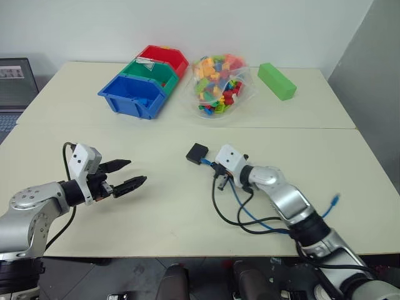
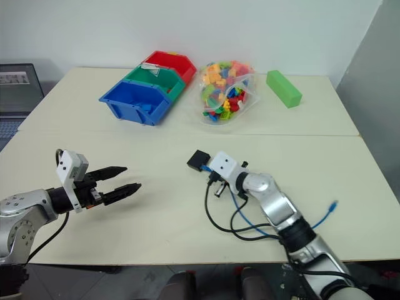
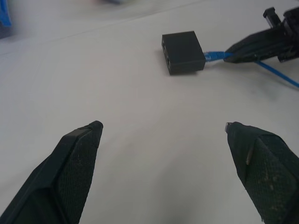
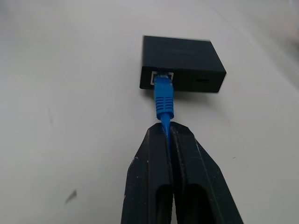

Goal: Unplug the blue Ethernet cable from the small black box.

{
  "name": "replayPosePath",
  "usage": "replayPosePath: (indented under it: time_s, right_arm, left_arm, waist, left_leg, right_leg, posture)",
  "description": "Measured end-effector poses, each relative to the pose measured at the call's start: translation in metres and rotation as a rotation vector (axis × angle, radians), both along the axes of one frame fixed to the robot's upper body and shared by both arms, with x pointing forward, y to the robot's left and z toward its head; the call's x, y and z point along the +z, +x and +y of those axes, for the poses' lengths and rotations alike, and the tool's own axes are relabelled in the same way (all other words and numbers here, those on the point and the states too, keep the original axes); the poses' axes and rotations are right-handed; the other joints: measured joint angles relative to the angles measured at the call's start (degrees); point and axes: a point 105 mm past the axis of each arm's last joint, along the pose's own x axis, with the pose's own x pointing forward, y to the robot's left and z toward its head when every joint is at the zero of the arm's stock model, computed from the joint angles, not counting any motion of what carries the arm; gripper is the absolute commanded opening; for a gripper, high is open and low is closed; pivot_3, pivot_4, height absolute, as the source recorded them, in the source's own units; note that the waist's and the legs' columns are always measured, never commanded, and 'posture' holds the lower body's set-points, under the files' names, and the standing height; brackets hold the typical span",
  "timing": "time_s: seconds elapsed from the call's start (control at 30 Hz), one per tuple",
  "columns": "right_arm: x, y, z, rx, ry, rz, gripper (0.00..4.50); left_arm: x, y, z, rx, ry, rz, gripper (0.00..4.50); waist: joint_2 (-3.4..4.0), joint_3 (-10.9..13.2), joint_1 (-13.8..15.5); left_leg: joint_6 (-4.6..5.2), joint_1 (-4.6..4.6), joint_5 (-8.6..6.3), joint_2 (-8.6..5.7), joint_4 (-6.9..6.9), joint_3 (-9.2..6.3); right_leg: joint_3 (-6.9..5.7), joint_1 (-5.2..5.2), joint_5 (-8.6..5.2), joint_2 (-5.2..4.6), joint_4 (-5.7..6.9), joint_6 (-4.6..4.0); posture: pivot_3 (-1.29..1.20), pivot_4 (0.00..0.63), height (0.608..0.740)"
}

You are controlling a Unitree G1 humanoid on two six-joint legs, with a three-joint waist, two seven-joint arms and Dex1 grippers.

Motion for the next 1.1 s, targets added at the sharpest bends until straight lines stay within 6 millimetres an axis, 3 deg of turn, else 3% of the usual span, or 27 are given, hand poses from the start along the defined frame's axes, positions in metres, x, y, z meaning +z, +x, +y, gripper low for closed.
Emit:
replayPosePath:
  time_s: [0.33,0.6,0.83,0.97,1.1]
  right_arm:
    - [0.035,-0.034,0.01,0.373,-0.048,-0.387,0.02]
    - [0.049,-0.041,0.011,0.45,-0.008,-0.486,0.02]
    - [0.057,-0.042,0.01,0.457,0.022,-0.512,0.02]
    - [0.057,-0.044,0.011,0.467,0.024,-0.515,0.0]
    - [0.057,-0.044,0.011,0.471,0.022,-0.516,0.0]
  left_arm:
    - [0.027,0.004,-0.033,-0.155,-0.273,0.148,4.5]
    - [0.019,-0.001,-0.054,-0.244,-0.351,0.244,4.5]
    - [0.022,-0.002,-0.061,-0.274,-0.393,0.248,4.5]
    - [0.026,-0.002,-0.063,-0.289,-0.405,0.244,3.82]
    - [0.027,-0.003,-0.064,-0.297,-0.415,0.245,2.81]
  waist:
    - [-0.02,0.0,-0.61]
    - [-0.02,0.0,-0.55]
    - [-0.02,0.0,-0.46]
    - [-0.02,0.0,-0.46]
    - [-0.02,0.0,-0.45]
  left_leg:
    - [-0.01,0.03,0.01,-0.03,0.03,0.04]
    - [-0.02,0.04,0.01,-0.02,0.05,0.01]
    - [-0.02,0.07,0.02,-0.03,0.08,-0.02]
    - [-0.02,0.09,0.01,-0.04,0.08,-0.01]
    - [-0.02,0.09,0.02,-0.04,0.08,-0.02]
  right_leg:
    - [0.0,0.04,0.03,0.0,0.05,-0.04]
    - [0.05,0.05,0.17,-0.02,0.12,-0.27]
    - [0.08,0.05,0.17,-0.02,0.24,-0.27]
    - [0.09,0.05,0.17,-0.02,0.27,-0.27]
    - [0.09,0.05,0.17,-0.02,0.27,-0.27]
  posture:
    - [0.0,0.15,0.74]
    - [0.0,0.15,0.74]
    - [0.0,0.15,0.74]
    - [0.0,0.15,0.74]
    - [0.0,0.15,0.74]
